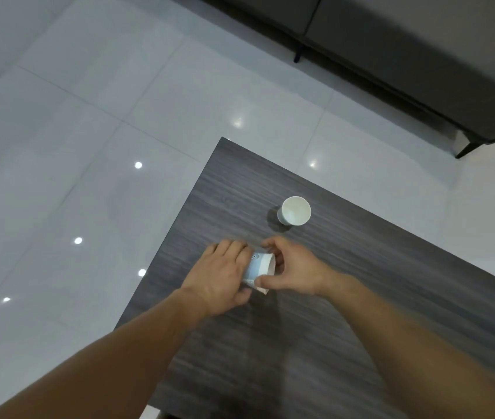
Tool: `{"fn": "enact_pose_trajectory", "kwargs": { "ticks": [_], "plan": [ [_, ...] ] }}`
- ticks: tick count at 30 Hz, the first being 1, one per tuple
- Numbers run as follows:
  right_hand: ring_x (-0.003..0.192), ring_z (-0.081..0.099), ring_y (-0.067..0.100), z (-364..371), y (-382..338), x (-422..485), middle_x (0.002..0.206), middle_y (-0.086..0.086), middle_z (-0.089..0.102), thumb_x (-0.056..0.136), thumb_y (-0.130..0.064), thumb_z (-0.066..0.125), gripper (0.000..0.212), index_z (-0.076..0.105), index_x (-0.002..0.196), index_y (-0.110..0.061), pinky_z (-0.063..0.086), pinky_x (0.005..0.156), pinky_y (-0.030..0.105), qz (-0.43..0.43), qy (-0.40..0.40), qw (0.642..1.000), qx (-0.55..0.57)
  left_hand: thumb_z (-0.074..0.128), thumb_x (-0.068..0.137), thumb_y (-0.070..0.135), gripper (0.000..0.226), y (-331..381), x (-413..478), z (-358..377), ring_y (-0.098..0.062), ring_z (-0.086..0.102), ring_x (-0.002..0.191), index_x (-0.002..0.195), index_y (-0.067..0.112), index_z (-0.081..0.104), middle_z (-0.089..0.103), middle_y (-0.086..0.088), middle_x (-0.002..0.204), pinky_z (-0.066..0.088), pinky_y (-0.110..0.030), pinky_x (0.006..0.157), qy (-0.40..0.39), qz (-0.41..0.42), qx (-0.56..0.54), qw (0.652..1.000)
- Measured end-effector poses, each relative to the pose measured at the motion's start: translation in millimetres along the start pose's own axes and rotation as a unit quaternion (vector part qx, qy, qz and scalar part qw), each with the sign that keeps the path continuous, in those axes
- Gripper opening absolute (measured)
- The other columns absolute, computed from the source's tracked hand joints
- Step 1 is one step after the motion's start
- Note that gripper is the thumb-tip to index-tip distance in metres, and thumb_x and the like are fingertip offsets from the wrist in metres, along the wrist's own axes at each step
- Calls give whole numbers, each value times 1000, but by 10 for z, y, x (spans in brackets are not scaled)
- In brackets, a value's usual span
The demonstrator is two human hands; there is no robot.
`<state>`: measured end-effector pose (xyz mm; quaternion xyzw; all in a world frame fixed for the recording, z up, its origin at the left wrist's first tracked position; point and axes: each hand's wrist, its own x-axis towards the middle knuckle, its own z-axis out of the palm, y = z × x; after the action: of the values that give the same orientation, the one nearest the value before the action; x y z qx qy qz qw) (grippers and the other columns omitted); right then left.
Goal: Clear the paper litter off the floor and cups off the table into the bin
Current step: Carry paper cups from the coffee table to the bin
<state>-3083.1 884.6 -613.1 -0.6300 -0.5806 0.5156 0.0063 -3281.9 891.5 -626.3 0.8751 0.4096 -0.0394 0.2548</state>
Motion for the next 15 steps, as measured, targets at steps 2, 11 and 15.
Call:
{"fn": "enact_pose_trajectory", "kwargs": {
  "ticks": [2,11,15],
  "plan": [
    [97,61,8,9,5,55,111,-8,59,67,-42,87,82,46,135,-22,51,91,29,7,-18,999,44,56,80,48,70,-26,-10,51,-18,42,120,140,20,33,45,1,133,34,-31,102,-3,0,-33,999],
    [136,30,32,-439,371,562,150,8,32,73,-51,77,87,37,146,-26,37,106,47,3,267,940,-211,59,75,46,84,-336,-314,351,-24,53,104,145,35,14,48,-2,119,46,-33,88,-46,-154,-140,977],
    [137,26,37,-361,465,815,155,8,20,78,-44,77,86,29,148,-30,38,106,49,83,127,951,-268,59,70,45,92,-364,-394,491,-22,53,95,142,49,2,44,-2,114,48,-35,83,-45,-169,-164,971]
  ]
}}
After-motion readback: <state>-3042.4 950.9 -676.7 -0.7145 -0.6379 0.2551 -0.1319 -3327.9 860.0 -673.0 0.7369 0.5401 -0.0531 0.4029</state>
